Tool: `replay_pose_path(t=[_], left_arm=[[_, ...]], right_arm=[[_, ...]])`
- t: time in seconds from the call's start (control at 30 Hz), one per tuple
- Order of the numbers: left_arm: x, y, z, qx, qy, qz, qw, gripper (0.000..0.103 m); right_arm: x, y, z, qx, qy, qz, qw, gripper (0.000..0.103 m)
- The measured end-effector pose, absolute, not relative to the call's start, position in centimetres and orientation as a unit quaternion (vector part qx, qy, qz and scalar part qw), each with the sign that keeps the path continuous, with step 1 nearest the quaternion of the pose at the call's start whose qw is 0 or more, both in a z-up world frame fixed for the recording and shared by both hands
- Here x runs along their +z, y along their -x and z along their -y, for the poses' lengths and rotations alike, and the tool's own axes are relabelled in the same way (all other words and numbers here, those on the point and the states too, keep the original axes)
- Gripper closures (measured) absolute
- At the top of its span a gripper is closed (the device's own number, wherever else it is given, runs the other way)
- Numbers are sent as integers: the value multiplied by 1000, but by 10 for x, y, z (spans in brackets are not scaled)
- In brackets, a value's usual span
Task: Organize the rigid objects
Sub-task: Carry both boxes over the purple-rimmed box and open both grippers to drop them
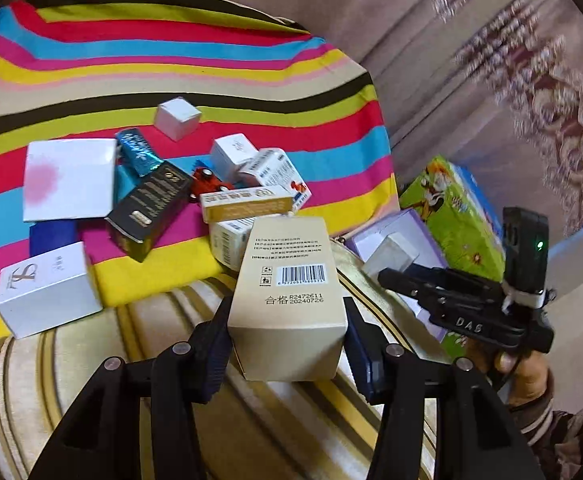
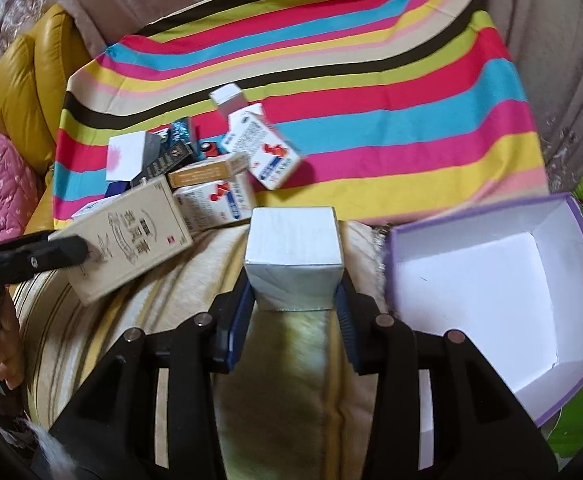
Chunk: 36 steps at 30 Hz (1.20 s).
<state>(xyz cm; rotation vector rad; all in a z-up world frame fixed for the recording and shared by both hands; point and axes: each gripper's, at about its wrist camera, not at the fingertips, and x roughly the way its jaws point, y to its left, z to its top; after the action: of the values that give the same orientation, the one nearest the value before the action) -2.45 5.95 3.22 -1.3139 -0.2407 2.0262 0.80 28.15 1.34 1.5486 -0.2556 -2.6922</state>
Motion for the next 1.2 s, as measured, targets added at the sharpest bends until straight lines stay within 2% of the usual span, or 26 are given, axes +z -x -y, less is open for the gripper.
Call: replay_pose_path(t=[0.47,0.93,1.2], left_arm=[[33,27,-147,731,536,116,407,52],[6,36,-259,698,588,59,404,52],[-13,33,-292,686,610,16,397,51]], right_arm=[[-7,-48,-366,-845,-511,135,-81,59],[-38,-69,-401,-820,-535,162,-121,59],[-48,-76,-409,-811,-544,168,-133,59]])
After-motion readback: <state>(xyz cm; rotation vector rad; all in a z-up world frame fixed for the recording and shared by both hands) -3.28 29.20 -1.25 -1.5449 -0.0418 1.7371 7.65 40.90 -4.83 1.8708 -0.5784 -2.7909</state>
